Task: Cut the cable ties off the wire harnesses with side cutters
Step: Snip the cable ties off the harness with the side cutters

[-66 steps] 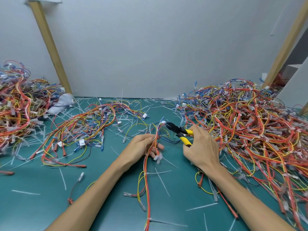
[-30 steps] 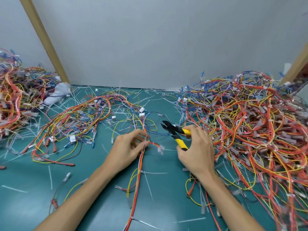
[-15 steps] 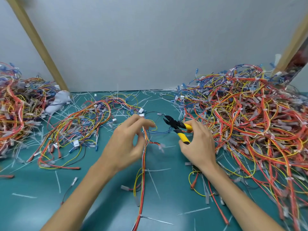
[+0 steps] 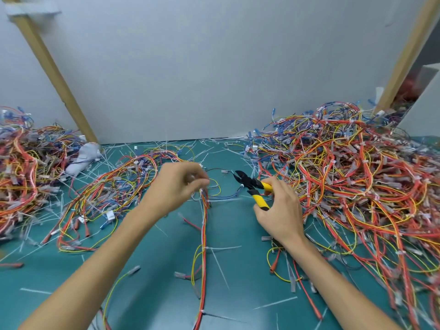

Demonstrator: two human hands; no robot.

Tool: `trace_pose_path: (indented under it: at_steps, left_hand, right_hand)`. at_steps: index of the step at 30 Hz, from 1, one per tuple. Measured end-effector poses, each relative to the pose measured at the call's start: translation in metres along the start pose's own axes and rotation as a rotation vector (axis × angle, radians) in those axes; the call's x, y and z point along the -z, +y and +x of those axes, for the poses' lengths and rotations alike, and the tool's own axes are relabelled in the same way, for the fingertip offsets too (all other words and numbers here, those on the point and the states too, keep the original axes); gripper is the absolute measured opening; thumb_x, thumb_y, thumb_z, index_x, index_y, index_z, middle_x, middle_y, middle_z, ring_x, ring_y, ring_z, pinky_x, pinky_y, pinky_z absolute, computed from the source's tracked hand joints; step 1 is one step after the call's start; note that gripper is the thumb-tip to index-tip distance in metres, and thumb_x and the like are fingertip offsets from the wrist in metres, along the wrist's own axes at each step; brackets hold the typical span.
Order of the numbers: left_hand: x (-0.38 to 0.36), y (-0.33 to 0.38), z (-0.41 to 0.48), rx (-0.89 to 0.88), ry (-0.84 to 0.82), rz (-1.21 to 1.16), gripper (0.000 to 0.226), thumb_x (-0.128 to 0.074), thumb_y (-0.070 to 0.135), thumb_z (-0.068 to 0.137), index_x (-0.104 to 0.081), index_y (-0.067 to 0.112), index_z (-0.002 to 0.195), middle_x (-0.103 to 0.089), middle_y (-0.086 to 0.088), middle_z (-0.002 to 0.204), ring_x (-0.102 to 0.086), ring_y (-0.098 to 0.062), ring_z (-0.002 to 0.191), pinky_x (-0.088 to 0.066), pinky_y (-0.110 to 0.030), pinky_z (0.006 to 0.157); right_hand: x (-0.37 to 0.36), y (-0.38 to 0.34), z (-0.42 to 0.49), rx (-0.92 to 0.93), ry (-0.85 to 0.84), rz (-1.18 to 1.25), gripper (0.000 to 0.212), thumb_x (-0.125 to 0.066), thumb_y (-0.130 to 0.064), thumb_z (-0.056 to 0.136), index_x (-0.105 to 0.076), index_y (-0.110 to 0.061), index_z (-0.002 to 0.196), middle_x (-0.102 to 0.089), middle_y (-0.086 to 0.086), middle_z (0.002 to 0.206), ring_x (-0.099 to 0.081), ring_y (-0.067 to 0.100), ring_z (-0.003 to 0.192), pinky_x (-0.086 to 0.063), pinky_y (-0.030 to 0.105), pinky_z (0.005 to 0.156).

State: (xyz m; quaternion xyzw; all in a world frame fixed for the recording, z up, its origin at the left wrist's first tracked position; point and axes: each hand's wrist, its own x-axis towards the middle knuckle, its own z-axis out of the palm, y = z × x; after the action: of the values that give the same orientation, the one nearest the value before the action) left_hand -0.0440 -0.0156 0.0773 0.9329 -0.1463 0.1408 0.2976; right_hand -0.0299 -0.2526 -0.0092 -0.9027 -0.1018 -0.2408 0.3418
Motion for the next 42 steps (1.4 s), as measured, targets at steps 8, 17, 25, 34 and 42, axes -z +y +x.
trace_pose_path:
  at_steps: [8,17,25,34,42]
  left_hand:
    - [-0.037,-0.065,-0.039,0.469,0.277,-0.517,0.008,-0.07,0.017,0.088,-0.072,0.017,0.081,-0.069,0.01,0.064,-0.055,0.005,0.052,-0.042,-0.011,0.052]
    - [-0.039,-0.071,-0.051,0.227,0.234,-0.518,0.009,-0.066,0.004,0.089,-0.072,0.011,0.091,-0.073,-0.004,0.072,-0.07,-0.013,0.065,-0.053,-0.016,0.065]
    - [-0.03,-0.078,-0.055,-0.094,0.208,-0.054,0.012,-0.071,0.017,0.087,-0.074,0.012,0.098,-0.069,0.001,0.089,-0.064,-0.014,0.073,-0.054,-0.028,0.071]
    - [-0.04,-0.073,-0.053,-0.115,0.196,0.019,0.018,-0.06,0.019,0.095,-0.071,0.006,0.091,-0.069,-0.005,0.081,-0.063,-0.023,0.074,-0.049,-0.03,0.071]
    - [-0.055,-0.069,-0.051,0.117,0.181,-0.2,0.025,-0.061,0.03,0.094,-0.073,0.017,0.076,-0.065,0.0,0.059,-0.054,-0.017,0.058,-0.037,-0.011,0.056]
  right_hand:
    - [-0.003,0.0,-0.001,0.017,-0.024,-0.058,0.041,-0.074,-0.023,0.069,-0.056,-0.025,0.106,-0.055,-0.009,0.096,-0.05,0.016,0.09,-0.041,0.031,0.078]
    - [-0.007,-0.005,-0.006,0.117,-0.064,-0.22,0.041,-0.079,-0.027,0.064,-0.061,-0.025,0.101,-0.056,-0.008,0.089,-0.055,0.02,0.083,-0.033,0.024,0.064]
    - [-0.007,-0.009,-0.008,0.153,-0.095,-0.267,0.04,-0.08,-0.027,0.066,-0.062,-0.021,0.1,-0.055,-0.005,0.088,-0.055,0.022,0.084,-0.042,0.03,0.067]
    - [-0.009,-0.011,-0.01,0.217,-0.11,-0.357,0.038,-0.08,-0.029,0.068,-0.063,-0.019,0.101,-0.059,-0.003,0.09,-0.056,0.024,0.084,-0.045,0.033,0.071]
    - [-0.011,-0.011,-0.01,0.227,-0.115,-0.39,0.037,-0.076,-0.034,0.069,-0.062,-0.022,0.101,-0.058,-0.004,0.088,-0.055,0.023,0.083,-0.046,0.033,0.071]
